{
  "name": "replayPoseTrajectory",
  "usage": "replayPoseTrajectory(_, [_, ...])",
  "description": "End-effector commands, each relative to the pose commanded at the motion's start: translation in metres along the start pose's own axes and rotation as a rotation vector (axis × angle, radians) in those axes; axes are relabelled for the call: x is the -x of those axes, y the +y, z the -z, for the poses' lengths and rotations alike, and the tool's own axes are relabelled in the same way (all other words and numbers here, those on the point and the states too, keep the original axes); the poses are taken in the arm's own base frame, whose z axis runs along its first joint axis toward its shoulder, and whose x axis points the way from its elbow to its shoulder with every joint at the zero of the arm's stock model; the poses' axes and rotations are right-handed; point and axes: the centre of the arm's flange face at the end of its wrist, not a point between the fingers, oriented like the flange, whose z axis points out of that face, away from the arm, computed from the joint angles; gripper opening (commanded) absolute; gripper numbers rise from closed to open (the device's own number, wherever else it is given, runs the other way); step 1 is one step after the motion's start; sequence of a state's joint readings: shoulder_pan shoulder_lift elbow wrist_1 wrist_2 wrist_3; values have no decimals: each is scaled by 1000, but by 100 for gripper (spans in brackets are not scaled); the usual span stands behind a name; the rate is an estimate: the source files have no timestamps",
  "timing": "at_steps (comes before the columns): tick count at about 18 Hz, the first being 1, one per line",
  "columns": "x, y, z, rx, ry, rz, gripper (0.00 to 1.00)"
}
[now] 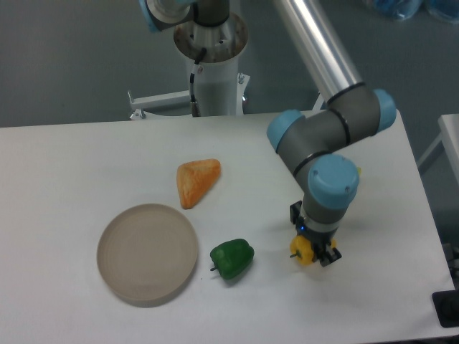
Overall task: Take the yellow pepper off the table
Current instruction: 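Lift the yellow pepper up off the table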
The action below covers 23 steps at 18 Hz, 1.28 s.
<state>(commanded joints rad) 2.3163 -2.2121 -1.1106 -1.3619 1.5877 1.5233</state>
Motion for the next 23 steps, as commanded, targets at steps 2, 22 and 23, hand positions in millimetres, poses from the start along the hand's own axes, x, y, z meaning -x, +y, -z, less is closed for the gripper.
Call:
replayPoseTrajectory(2, [-8, 1, 24, -4, 9, 7, 30])
replayPoseTrajectory(22, [-20, 29, 69, -29, 41, 104, 25])
replayPoseTrajectory(23, [-20, 29, 67, -27, 44, 104, 25])
